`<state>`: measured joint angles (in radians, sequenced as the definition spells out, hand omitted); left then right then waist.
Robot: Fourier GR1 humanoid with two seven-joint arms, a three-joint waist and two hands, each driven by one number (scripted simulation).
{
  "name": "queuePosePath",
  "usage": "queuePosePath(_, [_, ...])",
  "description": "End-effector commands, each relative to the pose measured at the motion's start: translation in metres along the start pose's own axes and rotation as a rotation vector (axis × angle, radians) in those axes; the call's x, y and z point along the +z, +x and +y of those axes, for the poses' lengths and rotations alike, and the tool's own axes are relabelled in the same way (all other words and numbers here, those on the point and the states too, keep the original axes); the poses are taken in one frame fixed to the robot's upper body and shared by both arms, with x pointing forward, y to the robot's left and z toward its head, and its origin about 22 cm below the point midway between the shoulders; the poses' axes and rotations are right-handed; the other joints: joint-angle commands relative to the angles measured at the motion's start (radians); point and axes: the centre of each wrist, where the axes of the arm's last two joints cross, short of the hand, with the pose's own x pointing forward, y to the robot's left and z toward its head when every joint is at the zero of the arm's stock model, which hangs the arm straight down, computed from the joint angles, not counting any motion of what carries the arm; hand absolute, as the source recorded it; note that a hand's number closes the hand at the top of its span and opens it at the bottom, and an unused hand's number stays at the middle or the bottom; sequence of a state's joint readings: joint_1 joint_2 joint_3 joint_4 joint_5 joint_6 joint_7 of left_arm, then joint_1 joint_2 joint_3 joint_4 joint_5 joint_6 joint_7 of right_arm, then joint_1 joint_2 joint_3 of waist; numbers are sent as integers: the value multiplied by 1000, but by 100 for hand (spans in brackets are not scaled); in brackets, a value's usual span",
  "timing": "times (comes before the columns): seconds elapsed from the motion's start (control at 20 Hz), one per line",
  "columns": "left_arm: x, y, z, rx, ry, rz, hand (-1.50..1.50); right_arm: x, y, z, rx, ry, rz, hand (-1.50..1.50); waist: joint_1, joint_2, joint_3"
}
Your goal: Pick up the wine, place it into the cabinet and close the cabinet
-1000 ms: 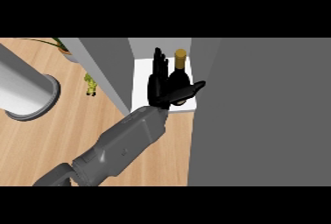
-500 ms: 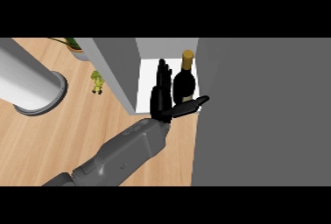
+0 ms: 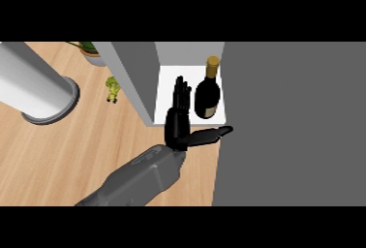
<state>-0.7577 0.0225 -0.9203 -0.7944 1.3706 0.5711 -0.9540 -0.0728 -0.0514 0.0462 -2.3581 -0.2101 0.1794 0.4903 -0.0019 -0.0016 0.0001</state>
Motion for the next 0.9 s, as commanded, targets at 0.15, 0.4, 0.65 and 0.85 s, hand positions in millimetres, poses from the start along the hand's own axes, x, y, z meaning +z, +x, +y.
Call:
queuePosePath(0.15, [22, 12, 22, 6, -86, -10, -150, -2, 0, -5, -10, -25, -9, -150, 4, 0, 0])
queuePosePath(0.4, [42, 36, 36, 15, -156, -37, -150, 6, 10, -8, 41, -32, 1, -150, 7, -2, 0])
queuePosePath(0.65, [57, 62, 51, -3, -205, -18, -150, 1, 15, 1, 14, -6, -4, -150, 7, -1, 0])
queuePosePath(0.85, [65, 94, 73, 47, -265, -25, -150, 6, 3, -15, 79, 138, 33, 150, 11, -2, 1])
